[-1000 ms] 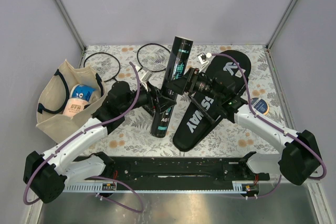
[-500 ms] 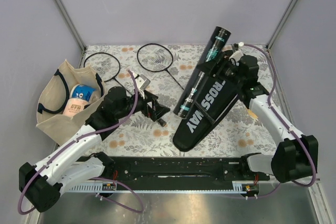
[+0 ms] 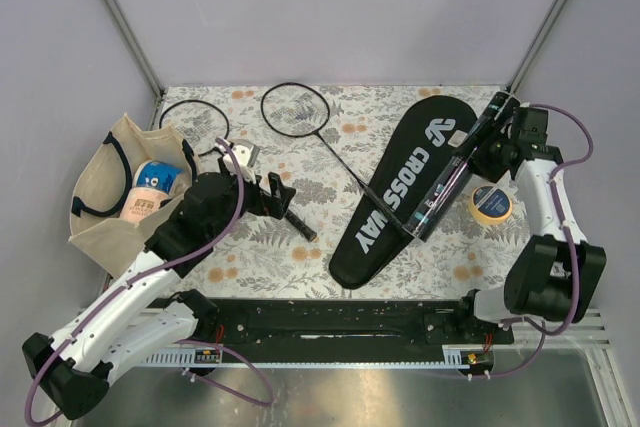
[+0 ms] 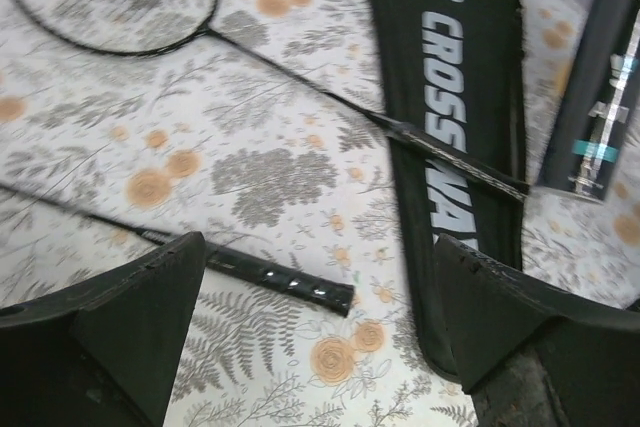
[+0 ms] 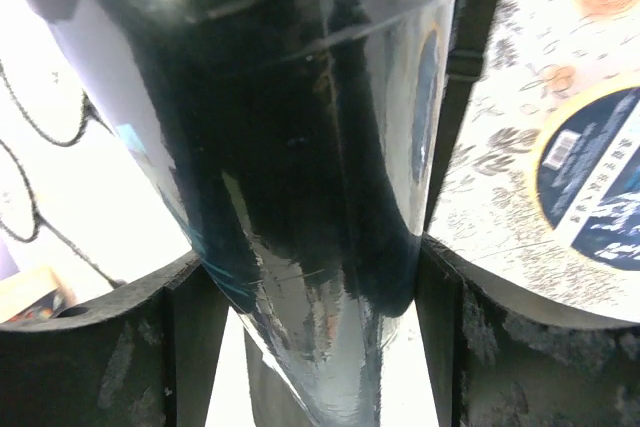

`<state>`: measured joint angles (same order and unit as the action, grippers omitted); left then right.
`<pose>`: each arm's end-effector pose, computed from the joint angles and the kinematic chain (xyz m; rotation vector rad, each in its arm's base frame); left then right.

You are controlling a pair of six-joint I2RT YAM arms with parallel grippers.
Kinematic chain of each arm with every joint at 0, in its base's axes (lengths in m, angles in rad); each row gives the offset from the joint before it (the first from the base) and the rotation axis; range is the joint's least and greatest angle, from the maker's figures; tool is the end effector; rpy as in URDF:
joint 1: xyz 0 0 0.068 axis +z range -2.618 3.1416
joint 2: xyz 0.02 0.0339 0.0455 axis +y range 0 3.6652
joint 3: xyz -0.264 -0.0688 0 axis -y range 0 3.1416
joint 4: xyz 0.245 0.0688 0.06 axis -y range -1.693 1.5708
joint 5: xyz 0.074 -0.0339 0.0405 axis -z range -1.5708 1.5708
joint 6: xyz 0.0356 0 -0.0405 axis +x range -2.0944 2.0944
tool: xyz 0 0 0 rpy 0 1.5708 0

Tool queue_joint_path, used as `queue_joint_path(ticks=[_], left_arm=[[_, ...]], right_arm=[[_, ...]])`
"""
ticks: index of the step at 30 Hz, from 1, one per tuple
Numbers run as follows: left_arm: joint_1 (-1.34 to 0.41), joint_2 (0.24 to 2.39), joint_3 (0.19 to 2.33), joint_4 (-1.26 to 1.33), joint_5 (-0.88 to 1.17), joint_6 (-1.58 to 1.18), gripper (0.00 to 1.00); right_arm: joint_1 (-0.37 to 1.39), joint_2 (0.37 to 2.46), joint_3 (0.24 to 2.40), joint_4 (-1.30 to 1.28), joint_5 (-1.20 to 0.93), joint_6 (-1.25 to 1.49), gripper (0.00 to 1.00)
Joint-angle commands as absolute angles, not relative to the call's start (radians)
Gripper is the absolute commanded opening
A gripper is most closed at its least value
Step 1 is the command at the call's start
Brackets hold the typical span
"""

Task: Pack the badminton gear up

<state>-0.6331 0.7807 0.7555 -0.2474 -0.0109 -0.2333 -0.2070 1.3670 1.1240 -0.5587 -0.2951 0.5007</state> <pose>0.1489 -0.1088 0.3236 0.3667 1.8493 -0.5912 0.2898 -0.0503 0.2937 0.6899 2.2805 0.4905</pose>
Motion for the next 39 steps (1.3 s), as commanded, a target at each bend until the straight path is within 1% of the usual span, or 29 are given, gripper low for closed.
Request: queue_joint_path(ticks=[1,6,7,8,9,11,12,15,17,18,22,25,30,32,35,39], left_arm=[[-0.635,0.767,0.802,-0.299,-0.255,-0.305,0.99],[-0.635,0.732,0.773,-0.282,-0.302,-0.296,0.99],[-0.634,0.726,0.766,-0.273,-0.304,-0.295,0.99],[-0.634,0.719,0.759,-0.264,-0.308,-0.296,0.99],[-0.634,0.716,0.758,-0.261,-0.308,-0.295,0.99],[-0.634,0.709,0.758,-0.264,-0.313,-0.288,0.99],[-0.634,0.704,0.756,-0.264,-0.319,-0.288,0.99],[-0.634,0.681,0.736,-0.25,-0.35,-0.293,0.99],[-0.635,0.67,0.727,-0.238,-0.356,-0.288,0.99],[-0.634,0.669,0.724,-0.236,-0.353,-0.287,0.99],[-0.635,0.681,0.735,-0.255,-0.341,-0.269,0.99],[-0.635,0.699,0.747,-0.282,-0.345,-0.278,0.99],[-0.635,0.756,0.785,-0.327,-0.373,-0.33,0.99],[-0.635,0.778,0.802,-0.351,-0.368,-0.334,0.99],[-0.635,0.779,0.804,-0.367,-0.371,-0.345,0.99],[-0.635,0.785,0.798,-0.4,-0.325,-0.357,0.99]], right_arm=[[-0.236,1.494,1.253,-0.646,-0.236,0.393,0.44],[-0.284,1.652,1.351,-0.672,-0.19,0.357,0.47],[-0.288,1.678,1.367,-0.673,-0.195,0.36,0.49],[-0.29,1.71,1.385,-0.675,-0.199,0.362,0.55],[-0.291,1.738,1.402,-0.684,-0.193,0.364,0.64],[-0.291,1.772,1.427,-0.698,-0.158,0.368,0.75],[-0.291,1.778,1.433,-0.706,-0.134,0.376,0.8],[-0.291,1.767,1.453,-0.715,-0.115,0.391,0.87],[-0.291,1.743,1.46,-0.724,-0.109,0.4,0.98],[-0.291,1.729,1.463,-0.732,-0.098,0.402,1.0],[-0.288,1.654,1.457,-0.756,-0.071,0.41,0.99],[-0.255,1.588,1.439,-0.738,-0.124,0.397,0.98],[-0.114,1.526,1.407,-0.689,-0.26,0.316,0.96],[-0.049,1.519,1.375,-0.651,-0.276,0.31,0.94],[0.055,1.535,1.321,-0.6,-0.302,0.305,0.88],[0.178,1.6,1.304,-0.591,-0.296,0.258,0.85]])
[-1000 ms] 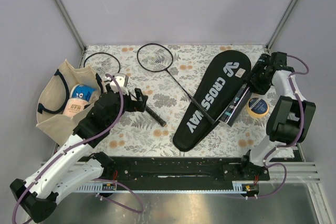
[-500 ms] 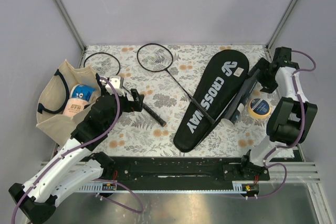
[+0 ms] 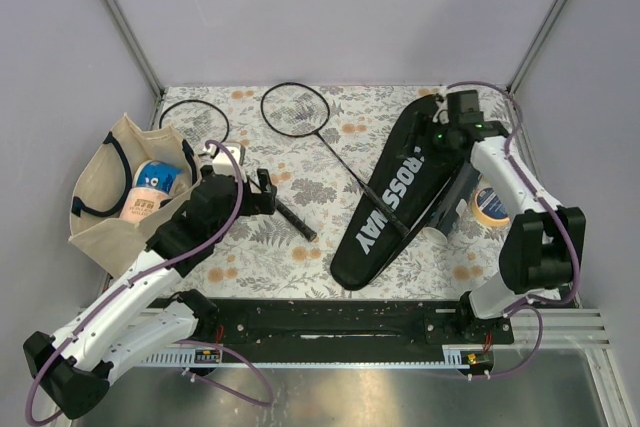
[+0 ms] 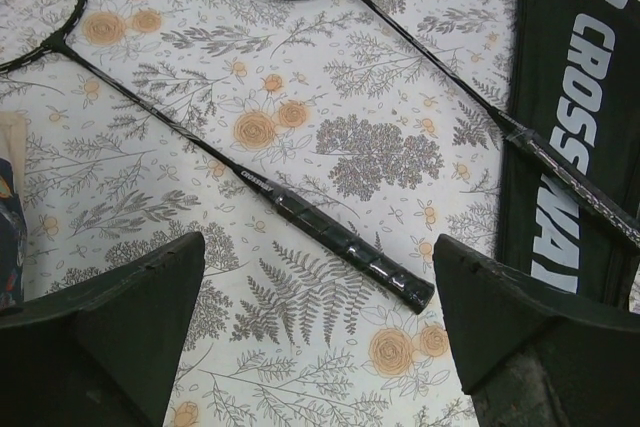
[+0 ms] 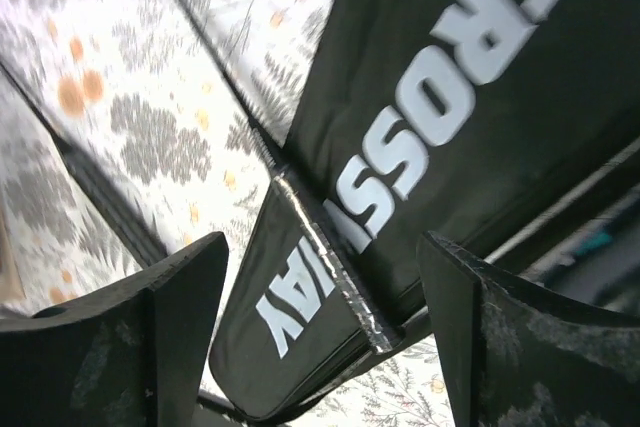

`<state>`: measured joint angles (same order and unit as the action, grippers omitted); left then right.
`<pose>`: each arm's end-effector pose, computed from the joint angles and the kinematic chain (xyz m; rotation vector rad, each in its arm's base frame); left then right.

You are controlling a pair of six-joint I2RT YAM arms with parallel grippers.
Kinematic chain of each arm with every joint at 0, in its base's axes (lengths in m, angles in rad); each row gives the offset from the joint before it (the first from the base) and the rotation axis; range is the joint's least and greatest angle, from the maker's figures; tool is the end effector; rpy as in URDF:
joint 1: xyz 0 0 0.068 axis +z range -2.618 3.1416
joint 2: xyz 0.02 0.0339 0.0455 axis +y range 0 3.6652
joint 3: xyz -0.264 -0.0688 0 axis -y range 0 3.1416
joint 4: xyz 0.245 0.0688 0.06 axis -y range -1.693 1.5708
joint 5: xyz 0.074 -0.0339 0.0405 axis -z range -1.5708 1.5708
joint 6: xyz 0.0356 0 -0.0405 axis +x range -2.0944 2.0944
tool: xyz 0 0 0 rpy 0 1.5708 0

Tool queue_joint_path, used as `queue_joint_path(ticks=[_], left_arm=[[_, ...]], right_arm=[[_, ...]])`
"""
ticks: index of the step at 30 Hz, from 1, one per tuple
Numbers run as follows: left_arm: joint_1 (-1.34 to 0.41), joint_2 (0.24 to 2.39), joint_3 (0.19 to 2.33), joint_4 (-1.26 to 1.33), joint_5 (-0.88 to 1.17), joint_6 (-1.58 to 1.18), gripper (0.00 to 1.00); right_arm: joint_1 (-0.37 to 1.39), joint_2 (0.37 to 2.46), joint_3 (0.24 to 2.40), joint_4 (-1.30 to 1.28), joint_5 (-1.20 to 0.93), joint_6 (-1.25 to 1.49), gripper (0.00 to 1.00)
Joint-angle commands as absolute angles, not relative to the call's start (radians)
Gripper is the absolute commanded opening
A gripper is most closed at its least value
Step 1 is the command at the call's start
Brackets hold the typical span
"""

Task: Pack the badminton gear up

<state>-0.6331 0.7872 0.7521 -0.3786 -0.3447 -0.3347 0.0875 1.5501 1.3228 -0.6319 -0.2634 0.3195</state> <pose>0.1515 -0.0962 0.3087 0.0709 1.9690 -0.2932 0.3354 0.0387 0.2986 0.1638 2.4479 0.5019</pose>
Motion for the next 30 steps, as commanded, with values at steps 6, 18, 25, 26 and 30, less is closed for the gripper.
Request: queue_joint_path(ticks=[6,18,25,26,30], left_arm=[[-0.635,0.758,0.773,-0.417,-0.206,-0.351,0.99],[-0.634,0.727,0.738,-0.42,-0.256,-0.446,0.97],[-0.632,0.811,0.765,-0.422,-0.252,-0.528,0.96],[-0.634,0.831,0.773,-0.42,-0.245,-0.547,0.96],[-0.634,0.896,0.785,-0.39,-0.204,-0.607,0.94]], right_arm=[[0.279,1.75,1.339,-0.574,-0.328,0.201,0.79],[0.337,1.96,1.411,-0.58,-0.313,0.196,0.66],[0.388,1.965,1.393,-0.583,-0.264,0.178,0.56],[0.393,1.96,1.385,-0.578,-0.262,0.179,0.54],[0.405,1.957,1.376,-0.571,-0.301,0.19,0.47]])
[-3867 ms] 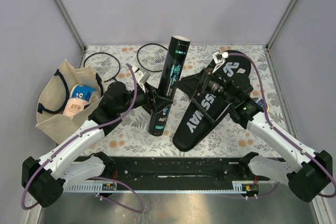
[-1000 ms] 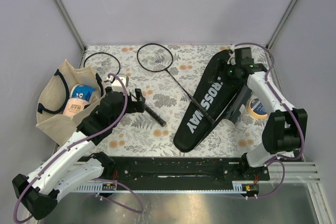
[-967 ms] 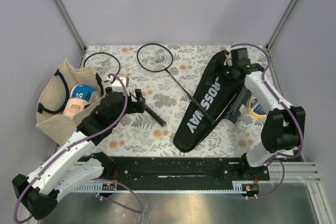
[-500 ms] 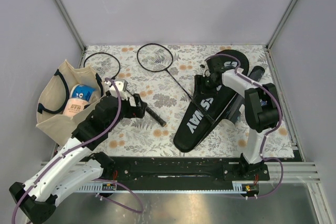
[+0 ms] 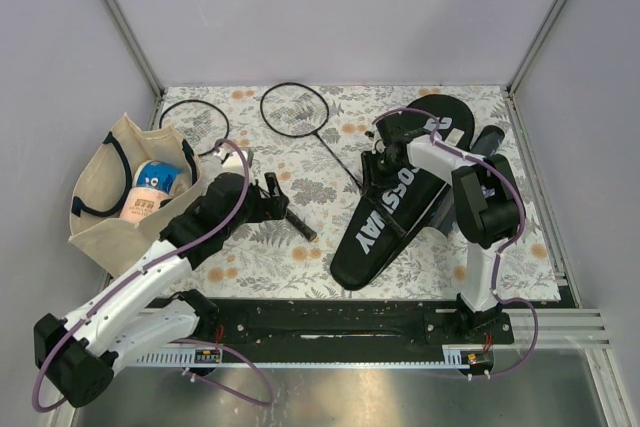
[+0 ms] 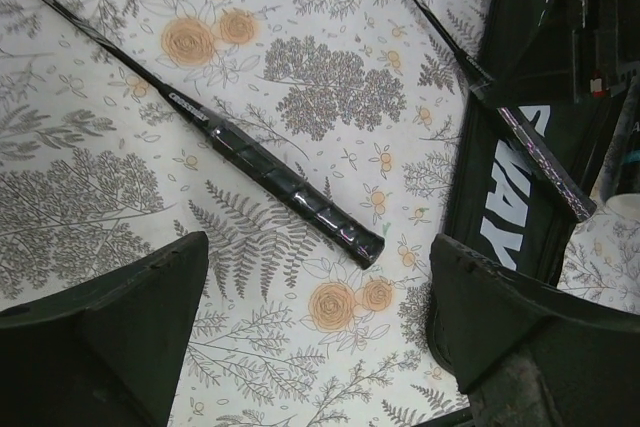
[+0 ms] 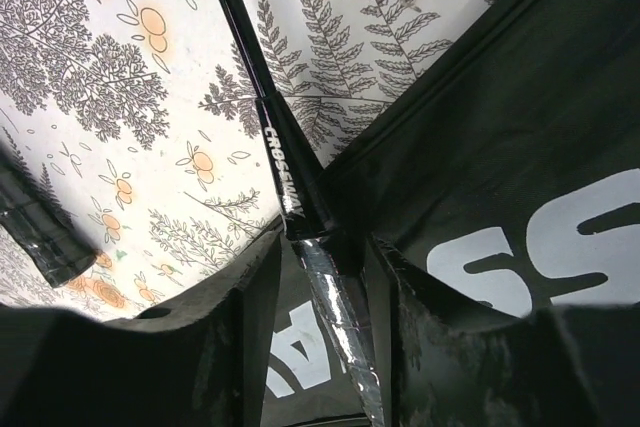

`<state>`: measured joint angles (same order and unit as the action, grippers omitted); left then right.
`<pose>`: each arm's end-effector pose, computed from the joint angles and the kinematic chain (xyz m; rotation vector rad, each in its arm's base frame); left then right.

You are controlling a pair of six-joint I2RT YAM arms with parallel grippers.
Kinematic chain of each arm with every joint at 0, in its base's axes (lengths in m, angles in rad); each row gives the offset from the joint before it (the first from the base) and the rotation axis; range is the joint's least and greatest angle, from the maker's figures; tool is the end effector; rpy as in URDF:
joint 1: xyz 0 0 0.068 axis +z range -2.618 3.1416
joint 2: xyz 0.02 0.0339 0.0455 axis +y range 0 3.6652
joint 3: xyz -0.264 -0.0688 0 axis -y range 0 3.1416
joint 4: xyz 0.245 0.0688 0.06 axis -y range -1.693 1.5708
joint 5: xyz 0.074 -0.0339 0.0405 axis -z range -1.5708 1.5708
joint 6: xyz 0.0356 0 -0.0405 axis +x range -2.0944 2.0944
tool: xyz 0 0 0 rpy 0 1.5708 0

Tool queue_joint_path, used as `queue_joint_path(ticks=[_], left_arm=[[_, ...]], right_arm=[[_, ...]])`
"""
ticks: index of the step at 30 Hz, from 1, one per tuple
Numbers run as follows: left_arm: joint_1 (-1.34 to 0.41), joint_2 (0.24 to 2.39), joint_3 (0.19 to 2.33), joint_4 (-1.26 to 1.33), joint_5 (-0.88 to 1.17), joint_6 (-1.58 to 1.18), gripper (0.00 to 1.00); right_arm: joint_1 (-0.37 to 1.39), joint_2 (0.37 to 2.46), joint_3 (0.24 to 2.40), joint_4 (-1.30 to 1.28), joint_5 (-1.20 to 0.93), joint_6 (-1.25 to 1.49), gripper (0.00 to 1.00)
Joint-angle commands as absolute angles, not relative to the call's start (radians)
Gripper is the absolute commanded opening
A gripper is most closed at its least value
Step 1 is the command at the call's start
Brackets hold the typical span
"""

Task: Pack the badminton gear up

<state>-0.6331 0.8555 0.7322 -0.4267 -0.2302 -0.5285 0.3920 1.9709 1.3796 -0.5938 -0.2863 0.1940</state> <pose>0.1580 -0.1059 0.2854 -0.0264 2.1372 -0.4491 0.3662 0.1622 0.1697 -0.3558 2.7832 0.5452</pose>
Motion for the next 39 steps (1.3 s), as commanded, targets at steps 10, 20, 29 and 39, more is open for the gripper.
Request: queue_joint_path(ticks=[10,20,29,39], left_arm=[[-0.63,1.09,0.847,-0.29,-0.225,-0.722,0.87],[-0.627,1.451,0.992,-0.13,-0.17,-0.81,0.73],[-0.618,1.71,1.08,-0.072,-0.166,-0.857,0.64],[-0.617,1.786,1.06,0.032,-0.115,-0.884,0.47]], right_arm=[[0.449,1.904,1.345,-0.534,-0.34,0.248,0.22],[0.506,1.813,1.183,-0.327,-0.523,0.434,0.21],[0.551,1.707,1.02,-0.12,-0.546,0.589,0.2],[0.574,1.657,0.948,-0.072,-0.577,0.607,0.25]])
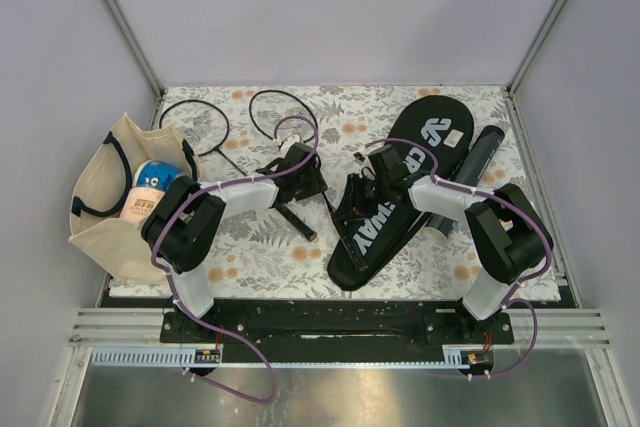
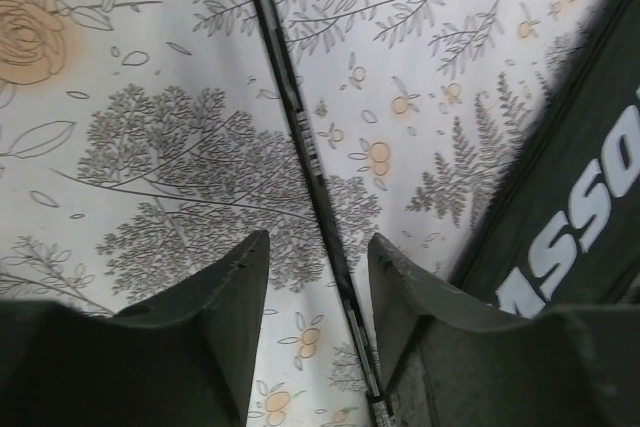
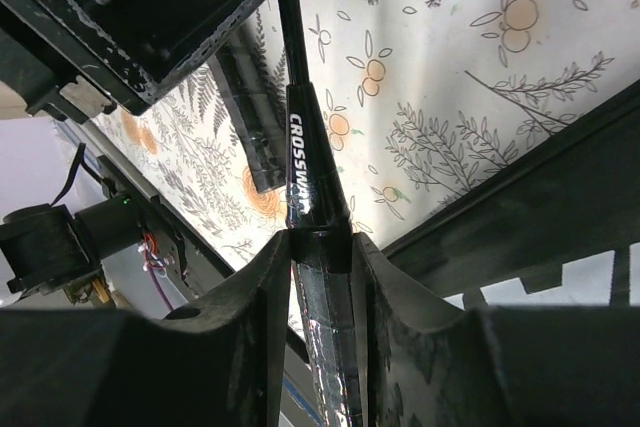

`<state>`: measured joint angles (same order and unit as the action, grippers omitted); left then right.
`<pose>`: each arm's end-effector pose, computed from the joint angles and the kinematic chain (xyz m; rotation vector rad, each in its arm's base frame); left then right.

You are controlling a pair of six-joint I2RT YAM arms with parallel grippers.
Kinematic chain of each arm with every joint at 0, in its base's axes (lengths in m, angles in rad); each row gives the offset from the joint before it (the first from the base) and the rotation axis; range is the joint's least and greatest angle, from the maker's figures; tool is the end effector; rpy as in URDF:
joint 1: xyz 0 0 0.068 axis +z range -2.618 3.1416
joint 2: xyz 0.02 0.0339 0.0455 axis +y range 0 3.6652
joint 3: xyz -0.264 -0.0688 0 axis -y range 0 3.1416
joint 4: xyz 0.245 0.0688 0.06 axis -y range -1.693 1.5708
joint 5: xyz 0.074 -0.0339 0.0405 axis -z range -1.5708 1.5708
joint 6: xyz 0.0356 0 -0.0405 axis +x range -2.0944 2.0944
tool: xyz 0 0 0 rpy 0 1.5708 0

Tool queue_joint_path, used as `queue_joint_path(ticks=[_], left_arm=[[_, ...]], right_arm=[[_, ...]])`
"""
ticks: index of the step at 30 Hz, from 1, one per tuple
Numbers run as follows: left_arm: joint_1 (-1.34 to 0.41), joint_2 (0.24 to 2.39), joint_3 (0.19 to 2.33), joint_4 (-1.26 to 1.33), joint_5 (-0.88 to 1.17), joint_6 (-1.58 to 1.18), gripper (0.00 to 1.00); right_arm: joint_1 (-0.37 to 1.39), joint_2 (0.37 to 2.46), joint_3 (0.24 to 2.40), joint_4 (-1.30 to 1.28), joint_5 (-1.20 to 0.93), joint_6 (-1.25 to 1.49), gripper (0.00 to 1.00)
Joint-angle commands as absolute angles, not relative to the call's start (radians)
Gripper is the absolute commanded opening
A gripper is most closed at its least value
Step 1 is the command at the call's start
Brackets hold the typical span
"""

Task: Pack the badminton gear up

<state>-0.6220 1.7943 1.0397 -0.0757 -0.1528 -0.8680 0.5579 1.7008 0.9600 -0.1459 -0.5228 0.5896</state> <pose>0.3053 -0.2122 0.1662 -0.3730 2.4235 -0.5071 0.2805 0.1960 0.1729 -0.2087 2.6330 1.0989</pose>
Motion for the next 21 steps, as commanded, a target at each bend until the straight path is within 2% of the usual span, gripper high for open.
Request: queue_joint_path(ticks=[1,7,11,14,18,21], left_arm=[[-0.617,1.781,1.057,0.034,-0.109,-0.881,0.41],[-0.603,1.73,0.999,0.083,-0.009,-0.877,0.0],[-0.598,1.649,0.905,0.156,0.029,-0.891,0.0],[-0.597,1.577,0.824,0.251,0.037,-0.92,0.0],[-0.594,1.523,0.764,0.383,0.09,-0.962,0.0],[-0.591,1.493,0.704,0.542,0.132,-1.015,0.0]], right_arm=[[0.574,1.658,0.943,-0.065,-0.587,0.609,0.27],[0.572,1.661,0.907,0.067,-0.695,0.581,0.46],[0.572,1.634,0.879,0.107,-0.726,0.568,0.63],[0.572,1.612,0.853,0.188,-0.744,0.616,0.71],[0.574,1.605,0.798,0.375,-0.784,0.741,0.73],[0.574,1.635,0.735,0.642,-0.836,0.935,0.71]])
